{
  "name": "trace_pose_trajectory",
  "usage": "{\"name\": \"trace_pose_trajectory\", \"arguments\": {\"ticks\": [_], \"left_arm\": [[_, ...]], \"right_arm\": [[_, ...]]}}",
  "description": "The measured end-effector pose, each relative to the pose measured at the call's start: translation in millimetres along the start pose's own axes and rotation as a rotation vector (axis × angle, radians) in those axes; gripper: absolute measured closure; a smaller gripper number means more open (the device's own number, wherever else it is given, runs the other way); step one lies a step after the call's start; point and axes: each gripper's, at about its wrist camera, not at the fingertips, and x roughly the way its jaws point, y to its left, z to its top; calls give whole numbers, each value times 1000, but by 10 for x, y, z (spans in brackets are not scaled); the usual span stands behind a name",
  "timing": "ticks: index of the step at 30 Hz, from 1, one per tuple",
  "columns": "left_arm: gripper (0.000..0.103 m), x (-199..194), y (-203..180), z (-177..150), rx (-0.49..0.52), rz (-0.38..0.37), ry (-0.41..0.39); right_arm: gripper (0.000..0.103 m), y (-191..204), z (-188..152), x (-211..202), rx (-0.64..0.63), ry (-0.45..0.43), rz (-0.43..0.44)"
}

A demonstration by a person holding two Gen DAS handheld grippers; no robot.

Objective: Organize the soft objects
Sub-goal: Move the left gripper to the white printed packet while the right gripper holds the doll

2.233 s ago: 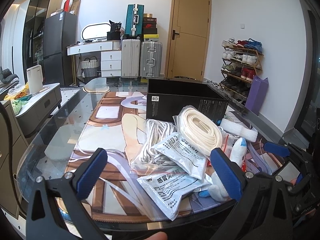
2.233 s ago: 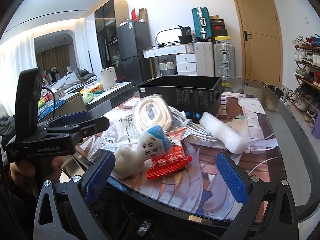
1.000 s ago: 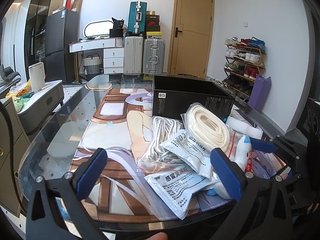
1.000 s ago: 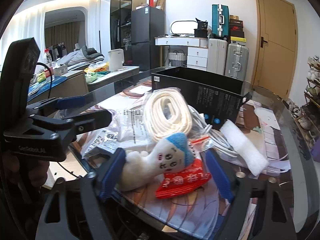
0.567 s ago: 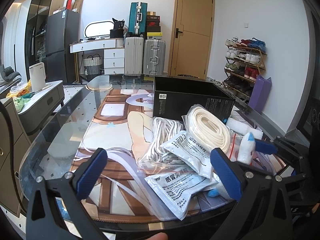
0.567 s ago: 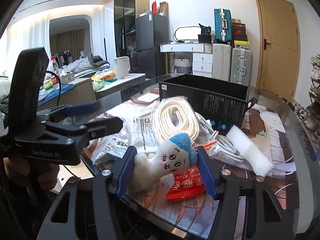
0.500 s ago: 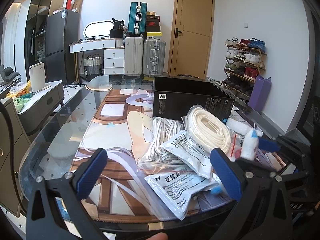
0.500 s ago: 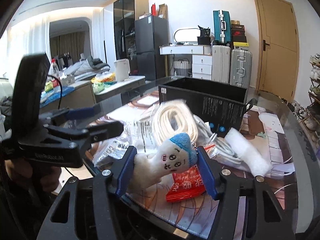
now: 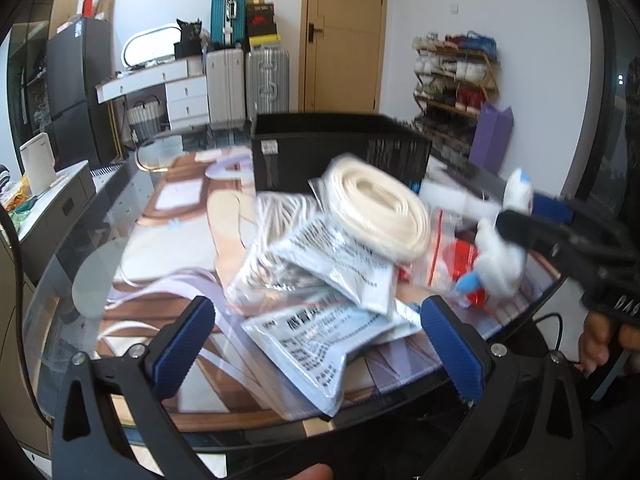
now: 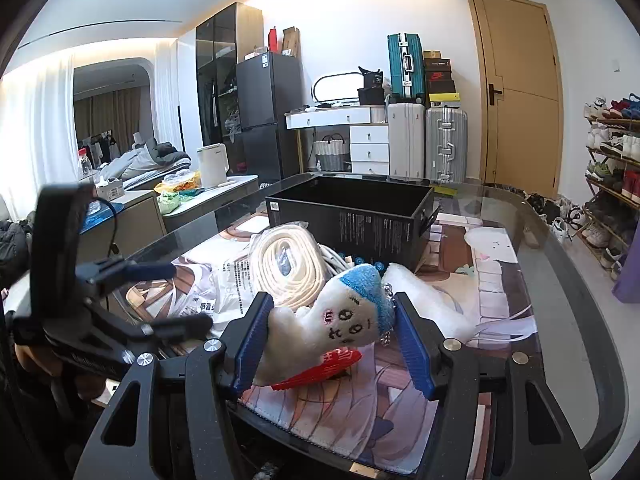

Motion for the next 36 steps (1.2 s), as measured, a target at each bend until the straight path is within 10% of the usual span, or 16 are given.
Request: {"name": "trace_pose_trajectory", "arguments": {"ticks": [22,30,36], "left_arm": [[1,35,71,-28,-7,-113,68],[39,11,17,-34,61,-78,43],[48,-36,50,-39,78,-108,53]], "right_arm": [[41,71,14,-6,-12,7,12],[41,88,12,-20,-21,1,9],[41,98,16,-34,-18,0,7]]}}
